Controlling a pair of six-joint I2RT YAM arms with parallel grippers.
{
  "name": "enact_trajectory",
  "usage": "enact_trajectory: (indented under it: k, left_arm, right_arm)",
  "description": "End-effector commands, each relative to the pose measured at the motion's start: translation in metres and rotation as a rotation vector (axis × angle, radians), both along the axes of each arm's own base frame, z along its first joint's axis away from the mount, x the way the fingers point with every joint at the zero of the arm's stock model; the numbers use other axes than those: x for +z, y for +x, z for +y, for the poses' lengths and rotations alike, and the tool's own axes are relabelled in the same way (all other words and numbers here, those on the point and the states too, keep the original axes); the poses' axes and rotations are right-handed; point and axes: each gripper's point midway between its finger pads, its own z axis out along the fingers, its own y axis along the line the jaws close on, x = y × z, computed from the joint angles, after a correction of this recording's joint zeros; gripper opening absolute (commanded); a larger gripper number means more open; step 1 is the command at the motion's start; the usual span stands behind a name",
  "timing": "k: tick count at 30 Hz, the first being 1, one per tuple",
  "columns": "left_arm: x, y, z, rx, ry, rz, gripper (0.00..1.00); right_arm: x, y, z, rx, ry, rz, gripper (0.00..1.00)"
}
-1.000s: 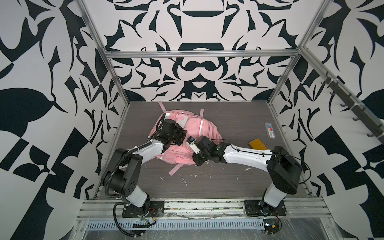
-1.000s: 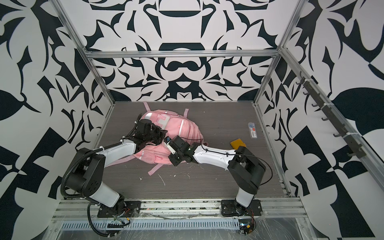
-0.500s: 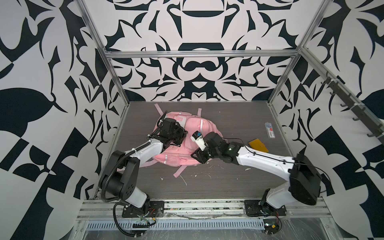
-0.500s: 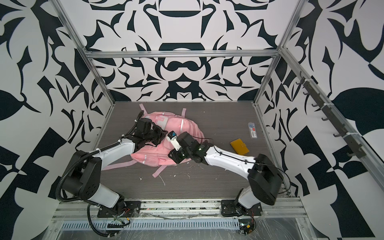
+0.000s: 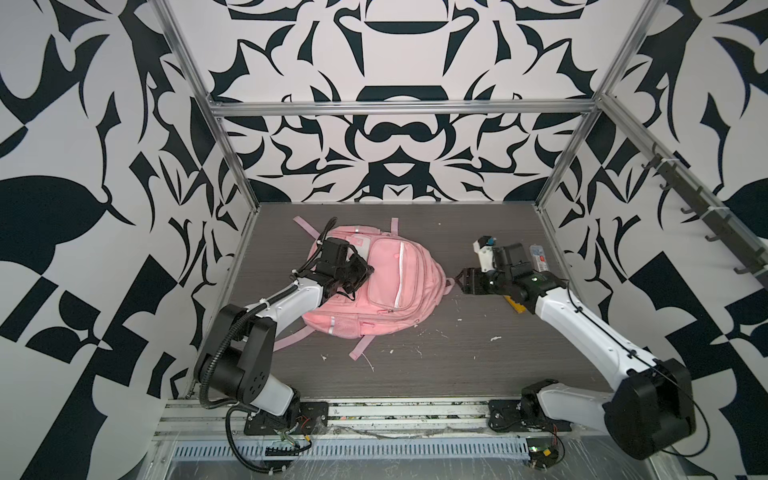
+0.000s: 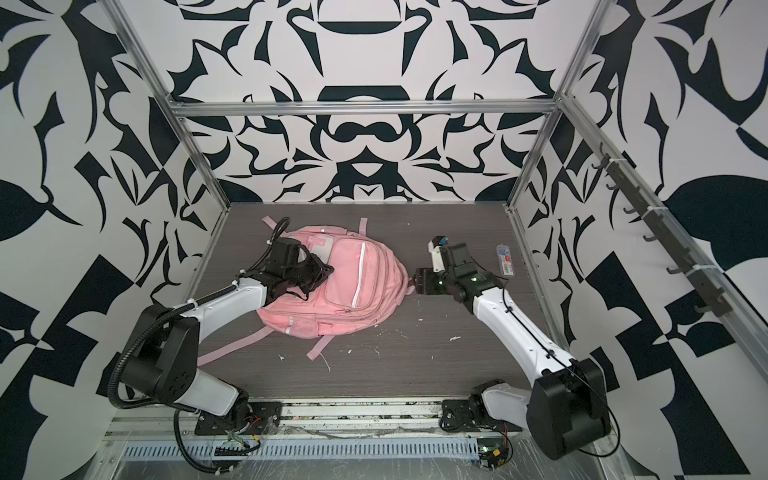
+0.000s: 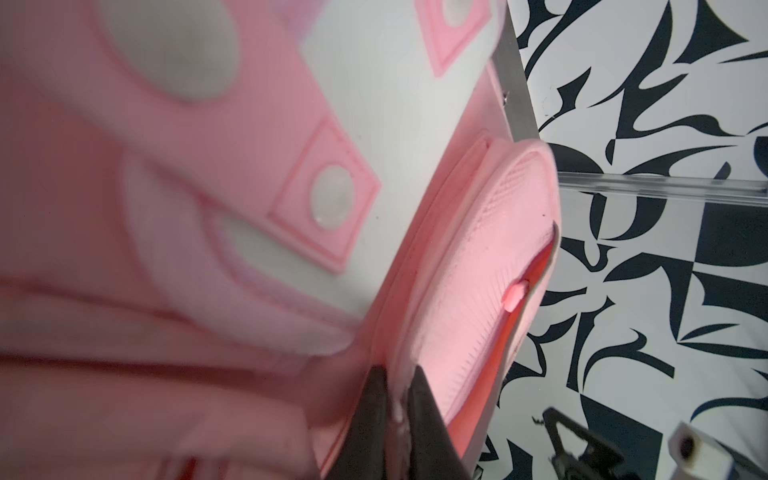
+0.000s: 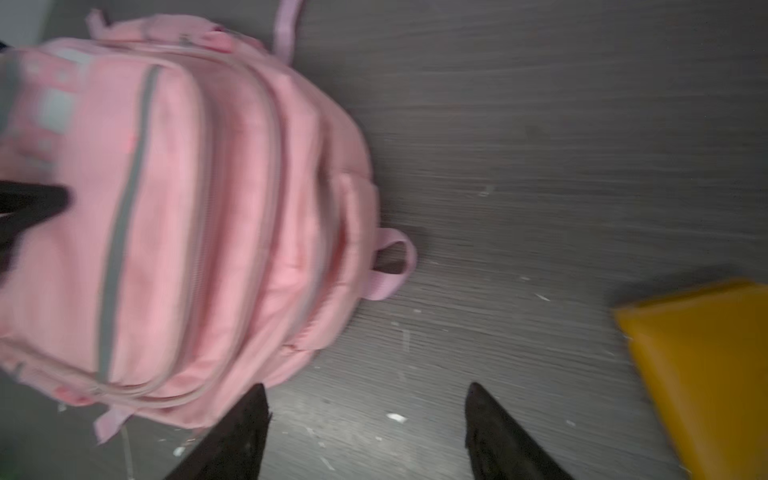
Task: Pack the student bag
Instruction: 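Release the backpack with the right gripper and reach to the yellow wallet, then grasp the yellow wallet with the right gripper while the left holds the backpack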
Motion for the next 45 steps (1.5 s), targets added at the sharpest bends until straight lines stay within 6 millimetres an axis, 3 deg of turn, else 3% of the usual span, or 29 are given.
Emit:
enact_trajectory:
  k: [1,3,7,11,17,20,26,30,34,39,45]
  left_arm:
    - [-0.004,-0.020,0.005,-0.064,0.044,-0.004,0.27]
    - [0.001,-0.023,0.005,-0.083,0.059,-0.029,0.39]
    - [0.010,-0.030,0.003,-0.147,0.106,-0.071,0.58]
    - [0.023,-0.035,0.000,-0.211,0.139,-0.121,0.74]
    - [0.052,-0.048,-0.017,-0.358,0.212,-0.240,0.79]
    - [0.067,-0.060,-0.038,-0.455,0.223,-0.297,0.79]
    - [0.075,-0.088,-0.095,-0.607,0.173,-0.335,0.79]
    - [0.084,-0.107,-0.136,-0.713,0.124,-0.384,0.78]
    - [0.076,-0.117,-0.170,-0.775,0.079,-0.352,0.77]
    - [0.046,-0.122,-0.206,-0.816,-0.002,-0.289,0.76]
    - [0.027,-0.108,-0.237,-0.835,-0.040,-0.230,0.72]
  right_arm:
    - [-0.009,-0.002,-0.040,-0.085,-0.111,0.104,0.81]
    - [-0.018,0.004,-0.068,-0.166,-0.150,0.149,0.86]
    - [-0.035,0.013,-0.103,-0.250,-0.177,0.238,0.99]
    - [-0.049,0.019,-0.133,-0.304,-0.194,0.300,0.99]
    - [-0.065,0.026,-0.169,-0.377,-0.158,0.356,0.99]
    - [-0.074,0.033,-0.174,-0.371,-0.133,0.370,0.98]
    - [-0.091,0.039,-0.182,-0.375,-0.104,0.414,0.91]
    - [-0.104,0.039,-0.173,-0.367,-0.038,0.449,0.91]
    - [-0.111,0.030,-0.161,-0.378,0.020,0.473,0.86]
    - [-0.119,0.010,-0.149,-0.399,0.039,0.486,0.74]
    - [-0.123,-0.011,-0.131,-0.365,-0.014,0.503,0.67]
